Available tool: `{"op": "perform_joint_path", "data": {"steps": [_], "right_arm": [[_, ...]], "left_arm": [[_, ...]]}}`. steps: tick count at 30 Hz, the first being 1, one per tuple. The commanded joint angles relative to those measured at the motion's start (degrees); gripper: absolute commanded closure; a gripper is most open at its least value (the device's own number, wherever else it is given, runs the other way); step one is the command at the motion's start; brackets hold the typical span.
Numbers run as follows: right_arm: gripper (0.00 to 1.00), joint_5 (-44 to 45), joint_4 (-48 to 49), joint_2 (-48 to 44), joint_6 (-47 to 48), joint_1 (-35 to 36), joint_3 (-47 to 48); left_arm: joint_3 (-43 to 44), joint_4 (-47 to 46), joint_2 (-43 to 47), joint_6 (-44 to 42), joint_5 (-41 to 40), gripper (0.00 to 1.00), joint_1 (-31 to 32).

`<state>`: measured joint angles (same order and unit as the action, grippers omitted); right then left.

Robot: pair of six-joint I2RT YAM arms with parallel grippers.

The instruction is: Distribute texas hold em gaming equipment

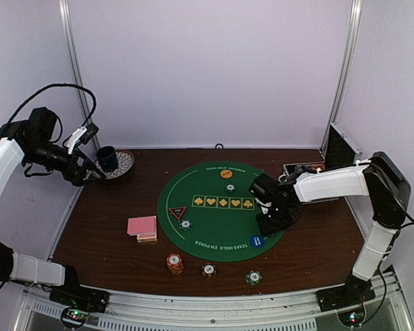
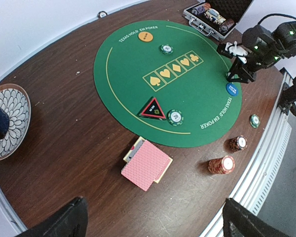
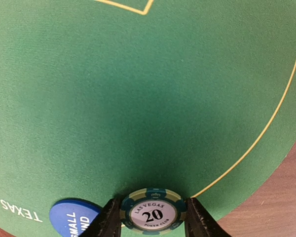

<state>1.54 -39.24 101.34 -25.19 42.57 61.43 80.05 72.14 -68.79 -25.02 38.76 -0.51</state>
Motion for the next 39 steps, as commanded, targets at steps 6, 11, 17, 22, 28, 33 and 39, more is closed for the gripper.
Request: {"op": "perform_joint_path", "data": {"steps": [6, 11, 17, 22, 28, 33, 39], "right_arm": [[0.34, 0.96, 0.95, 0.49, 0.67, -0.90, -0.60], [0.33, 2.04, -2.28, -5.32, 0.66, -0.67, 1.59], [0.30, 3.35, -7.52, -12.10, 1.62, 5.85, 6.45], [0.24, 3.49, -12.66, -9.25, 1.53, 17.65, 13.33], [0.12, 0.52, -13.05, -2.03, 2.85, 27.96, 20.09], [0.08, -3.74, -11.79, 4.95, 5.21, 30.66, 24.98], [0.08, -5.50, -12.52, 11.57, 7.17, 31.64, 29.93]], "left_arm": [[0.61, -0.01, 0.83, -0.91, 0.24, 0.02, 0.33], [0.72, 0.01, 0.81, -0.70, 0.44, 0.02, 0.33], [0.98, 0.00, 0.80, -0.57, -0.15, 0.02, 0.29], [1.20, 0.72, 0.68, -0.65, 0.35, 0.02, 0.32], [1.41, 0.96, 0.88, -0.56, 0.56, 0.03, 0.33], [1.94, 1.12, 0.81, -0.43, 0.70, 0.03, 0.34], [1.95, 1.52, 0.94, -0.97, 0.13, 0.02, 0.34]]}}
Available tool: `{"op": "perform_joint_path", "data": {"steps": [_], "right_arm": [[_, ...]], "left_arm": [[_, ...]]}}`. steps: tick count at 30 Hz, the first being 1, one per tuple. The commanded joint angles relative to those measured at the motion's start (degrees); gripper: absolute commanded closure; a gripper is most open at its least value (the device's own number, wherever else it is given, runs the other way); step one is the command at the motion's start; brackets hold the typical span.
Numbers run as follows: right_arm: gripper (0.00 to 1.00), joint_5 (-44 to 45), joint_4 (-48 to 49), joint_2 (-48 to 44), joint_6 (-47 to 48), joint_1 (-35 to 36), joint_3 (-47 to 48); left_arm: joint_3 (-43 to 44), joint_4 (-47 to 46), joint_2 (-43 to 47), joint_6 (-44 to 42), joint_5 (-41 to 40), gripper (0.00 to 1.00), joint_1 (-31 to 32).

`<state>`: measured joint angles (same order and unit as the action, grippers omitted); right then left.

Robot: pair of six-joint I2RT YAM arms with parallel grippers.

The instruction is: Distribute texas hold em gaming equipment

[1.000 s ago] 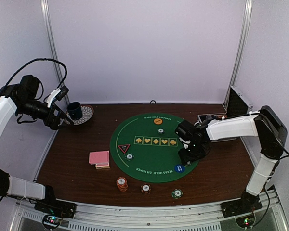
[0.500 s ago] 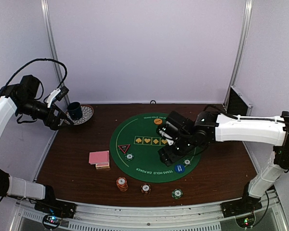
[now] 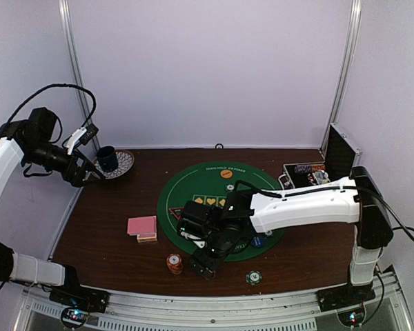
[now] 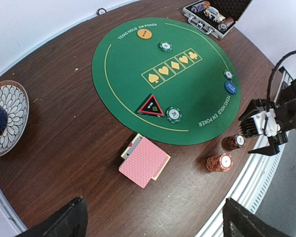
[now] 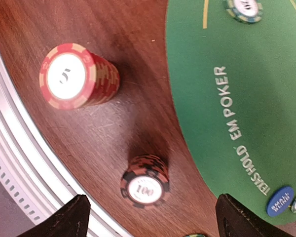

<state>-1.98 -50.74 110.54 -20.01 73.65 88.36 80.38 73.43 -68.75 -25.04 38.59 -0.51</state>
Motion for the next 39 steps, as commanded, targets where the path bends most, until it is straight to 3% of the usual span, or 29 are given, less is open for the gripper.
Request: {"op": "perform_joint_path", "data": {"steps": [1, 11, 33, 39], "right_arm": [[0.08, -2.13, -0.95, 3.00, 2.20, 0.69, 3.39], [0.22, -1.98, -0.34, 5.81, 2.87, 0.62, 3.47], [0.35, -1.39, 2.53, 6.43, 2.09, -0.69, -0.91], [0.44, -1.46, 2.65, 6.13, 2.04, -0.79, -0.87]], "left_arm": [[1.62, 0.32, 0.87, -0.98, 0.27, 0.02, 0.34], [1.37, 0.37, 0.94, -1.59, -0.31, 0.02, 0.33], [1.46, 0.39, 0.57, -1.68, -0.18, 0.02, 0.33], [1.45, 0.38, 0.78, -1.73, -0.41, 0.02, 0.32]]}}
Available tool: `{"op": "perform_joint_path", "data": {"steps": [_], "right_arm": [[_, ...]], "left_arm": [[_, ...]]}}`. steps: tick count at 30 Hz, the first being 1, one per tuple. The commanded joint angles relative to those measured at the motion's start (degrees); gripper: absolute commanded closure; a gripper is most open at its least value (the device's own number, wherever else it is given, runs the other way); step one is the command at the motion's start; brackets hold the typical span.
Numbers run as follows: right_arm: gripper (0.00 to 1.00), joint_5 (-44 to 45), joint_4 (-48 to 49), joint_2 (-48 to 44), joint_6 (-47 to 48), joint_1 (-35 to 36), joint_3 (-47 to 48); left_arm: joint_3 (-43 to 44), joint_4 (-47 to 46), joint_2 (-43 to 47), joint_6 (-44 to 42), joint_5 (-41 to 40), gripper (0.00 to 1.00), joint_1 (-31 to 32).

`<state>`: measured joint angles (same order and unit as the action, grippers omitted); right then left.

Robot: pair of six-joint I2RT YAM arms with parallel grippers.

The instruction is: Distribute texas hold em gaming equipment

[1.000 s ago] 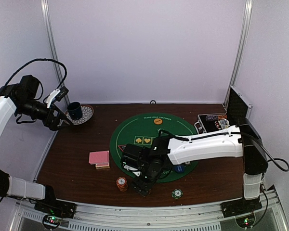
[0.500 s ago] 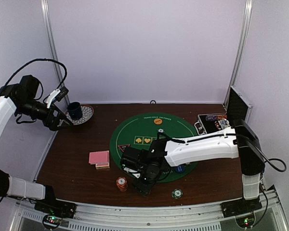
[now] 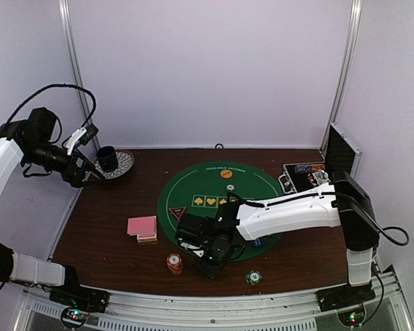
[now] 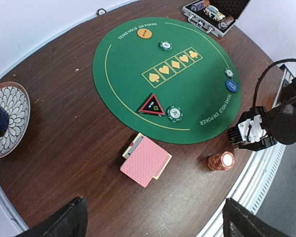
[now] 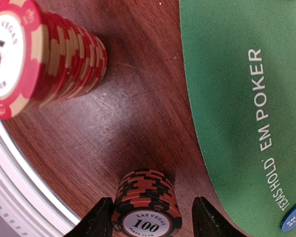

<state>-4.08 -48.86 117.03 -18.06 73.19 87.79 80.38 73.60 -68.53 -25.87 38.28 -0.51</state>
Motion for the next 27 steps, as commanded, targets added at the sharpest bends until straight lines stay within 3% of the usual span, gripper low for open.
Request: {"op": "perform_joint_path", "data": {"steps": [1, 9, 19, 27], "right_arm": [[0.44, 0.59, 0.78, -0.51, 0.05, -0.33, -0.26], [0.43, 0.69, -0.08, -1.42, 0.05, -0.25, 0.14], [0.57, 1.07, -0.42, -1.76, -0.04, -0.27, 0.27], [0.58, 1.51, -1.94, -3.07, 0.20, -0.31, 1.42]], "left_arm": [[1.37, 0.21, 0.57, -0.86, -0.13, 0.02, 0.34], [1.09, 0.18, 0.64, -0.94, 0.03, 0.02, 0.33], [0.83, 0.15, 0.85, -0.98, 0.11, 0.02, 0.32], [0.66, 0.20, 0.91, -0.85, 0.22, 0.02, 0.32]]}}
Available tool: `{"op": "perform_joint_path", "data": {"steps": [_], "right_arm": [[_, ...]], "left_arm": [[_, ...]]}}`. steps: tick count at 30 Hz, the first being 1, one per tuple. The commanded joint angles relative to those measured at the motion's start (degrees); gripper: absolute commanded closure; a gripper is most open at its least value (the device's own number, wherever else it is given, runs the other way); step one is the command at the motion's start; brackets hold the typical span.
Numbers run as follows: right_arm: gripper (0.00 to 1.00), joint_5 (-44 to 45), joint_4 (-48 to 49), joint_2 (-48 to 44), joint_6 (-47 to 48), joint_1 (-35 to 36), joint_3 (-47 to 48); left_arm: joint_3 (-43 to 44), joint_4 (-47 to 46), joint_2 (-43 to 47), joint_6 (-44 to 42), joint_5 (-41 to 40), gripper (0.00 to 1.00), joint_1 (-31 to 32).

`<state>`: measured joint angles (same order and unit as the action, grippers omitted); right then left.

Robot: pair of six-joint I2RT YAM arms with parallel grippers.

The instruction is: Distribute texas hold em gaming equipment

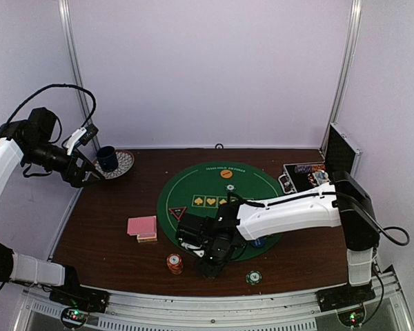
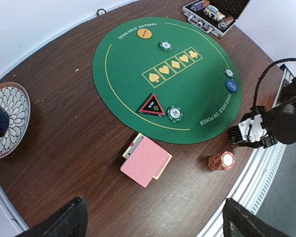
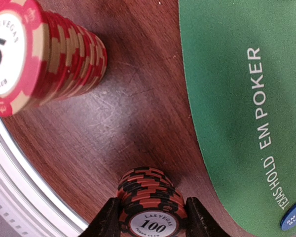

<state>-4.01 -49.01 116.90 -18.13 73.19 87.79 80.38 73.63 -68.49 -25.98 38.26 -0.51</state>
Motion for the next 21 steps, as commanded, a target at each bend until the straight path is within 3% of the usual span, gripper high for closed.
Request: {"op": "perform_joint_path", "data": {"steps": [1, 13, 21], "right_arm": [[0.58, 1.58, -2.20, -3.17, 0.36, -0.30, 1.68], [0.58, 2.44, -5.08, -6.53, 0.64, -2.26, 5.46], [0.60, 7.61, -6.25, -7.87, 1.86, -17.24, 9.36]], "left_arm": [[0.66, 0.16, 0.89, -0.74, 0.18, 0.02, 0.29], [0.66, 0.14, 1.01, -0.83, -0.03, 0.02, 0.34], [0.57, 0.12, 1.07, -0.83, 0.23, 0.02, 0.29]]}}
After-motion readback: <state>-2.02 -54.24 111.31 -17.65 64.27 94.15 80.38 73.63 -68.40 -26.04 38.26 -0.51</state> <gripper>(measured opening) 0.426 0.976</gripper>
